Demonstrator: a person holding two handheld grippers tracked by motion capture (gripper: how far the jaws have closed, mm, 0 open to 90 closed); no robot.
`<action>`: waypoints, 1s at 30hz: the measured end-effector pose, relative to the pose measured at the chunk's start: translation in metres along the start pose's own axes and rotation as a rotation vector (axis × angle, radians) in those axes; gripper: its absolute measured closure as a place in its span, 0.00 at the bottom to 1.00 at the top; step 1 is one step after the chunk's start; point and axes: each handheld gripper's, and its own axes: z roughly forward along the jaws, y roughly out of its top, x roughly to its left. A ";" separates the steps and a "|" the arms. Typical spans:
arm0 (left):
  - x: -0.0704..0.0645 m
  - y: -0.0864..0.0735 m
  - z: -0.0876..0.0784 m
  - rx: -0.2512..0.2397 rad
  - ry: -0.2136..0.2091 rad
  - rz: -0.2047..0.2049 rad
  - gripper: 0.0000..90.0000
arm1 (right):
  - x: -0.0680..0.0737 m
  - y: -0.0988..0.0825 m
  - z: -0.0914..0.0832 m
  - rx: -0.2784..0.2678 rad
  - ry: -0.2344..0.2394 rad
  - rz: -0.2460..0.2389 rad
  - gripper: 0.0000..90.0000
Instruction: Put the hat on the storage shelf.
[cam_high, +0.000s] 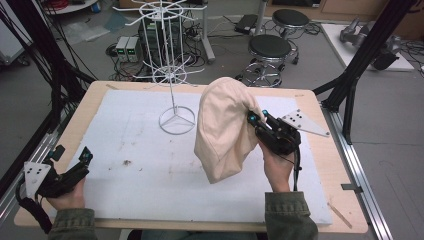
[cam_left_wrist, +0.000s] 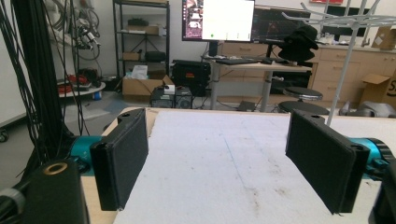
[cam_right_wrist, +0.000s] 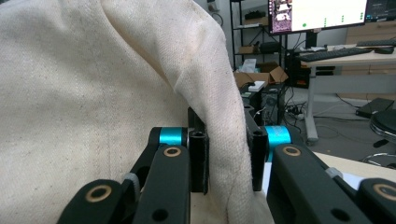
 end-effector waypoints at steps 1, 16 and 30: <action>0.000 0.000 0.000 0.000 0.000 0.000 0.24 | 0.001 0.000 0.000 -0.003 -0.003 -0.003 0.86; 0.000 0.000 0.001 0.000 -0.005 -0.002 0.24 | 0.008 0.041 0.014 -0.084 -0.027 -0.012 0.85; 0.000 0.000 0.002 0.001 -0.014 -0.007 0.24 | 0.017 0.092 0.035 -0.187 -0.025 -0.030 0.85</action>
